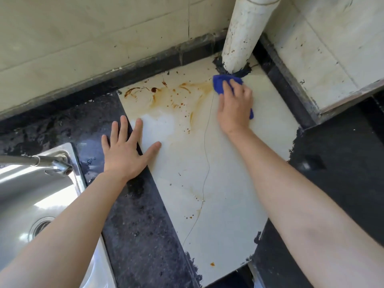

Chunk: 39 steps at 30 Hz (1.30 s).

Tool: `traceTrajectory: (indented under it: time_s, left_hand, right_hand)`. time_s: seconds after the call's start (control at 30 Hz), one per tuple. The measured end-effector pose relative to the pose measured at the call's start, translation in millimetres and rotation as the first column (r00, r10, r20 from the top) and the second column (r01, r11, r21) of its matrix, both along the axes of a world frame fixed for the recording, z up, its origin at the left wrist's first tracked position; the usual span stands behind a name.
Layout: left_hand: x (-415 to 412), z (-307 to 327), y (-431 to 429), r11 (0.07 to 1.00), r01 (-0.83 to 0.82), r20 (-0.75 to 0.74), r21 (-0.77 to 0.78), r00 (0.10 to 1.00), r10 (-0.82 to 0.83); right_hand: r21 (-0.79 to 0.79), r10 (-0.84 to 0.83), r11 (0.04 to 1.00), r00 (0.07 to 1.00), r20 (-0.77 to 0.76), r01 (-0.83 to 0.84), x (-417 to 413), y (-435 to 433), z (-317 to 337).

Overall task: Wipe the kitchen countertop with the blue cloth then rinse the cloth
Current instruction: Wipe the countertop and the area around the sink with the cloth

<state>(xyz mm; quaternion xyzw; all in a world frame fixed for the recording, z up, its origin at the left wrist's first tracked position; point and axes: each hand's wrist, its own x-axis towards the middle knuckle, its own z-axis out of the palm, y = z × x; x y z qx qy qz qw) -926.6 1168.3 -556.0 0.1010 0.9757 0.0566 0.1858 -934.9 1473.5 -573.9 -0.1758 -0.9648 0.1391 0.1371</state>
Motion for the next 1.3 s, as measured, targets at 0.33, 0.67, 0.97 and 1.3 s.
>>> traceTrajectory:
  time_s: [0.33, 0.67, 0.97, 1.3]
  left_hand:
    - [3.3, -6.5, -0.8, 0.999, -0.024, 0.013, 0.042, 1.000, 0.023]
    - [4.1, -8.5, 0.0, 1.000, -0.019, 0.001, 0.005, 1.000, 0.018]
    - [2.1, -7.1, 0.0, 1.000, -0.007, 0.003, -0.004, 1.000, 0.007]
    - [2.6, -9.3, -0.5, 1.000, -0.013, -0.007, -0.006, 1.000, 0.013]
  right_hand:
    - [-0.055, 0.347, 0.937, 0.938, 0.001, -0.346, -18.1, -17.9, 9.4]
    - [-0.164, 0.503, 0.864, 0.821, 0.269, -0.476, -23.1, -62.0, 19.5]
    - [-0.019, 0.375, 0.922, 0.877, 0.302, -0.387, -38.3, -5.0, 20.4]
    - [0.085, 0.229, 0.965, 0.957, 0.180, -0.247, -37.3, -62.2, 20.9]
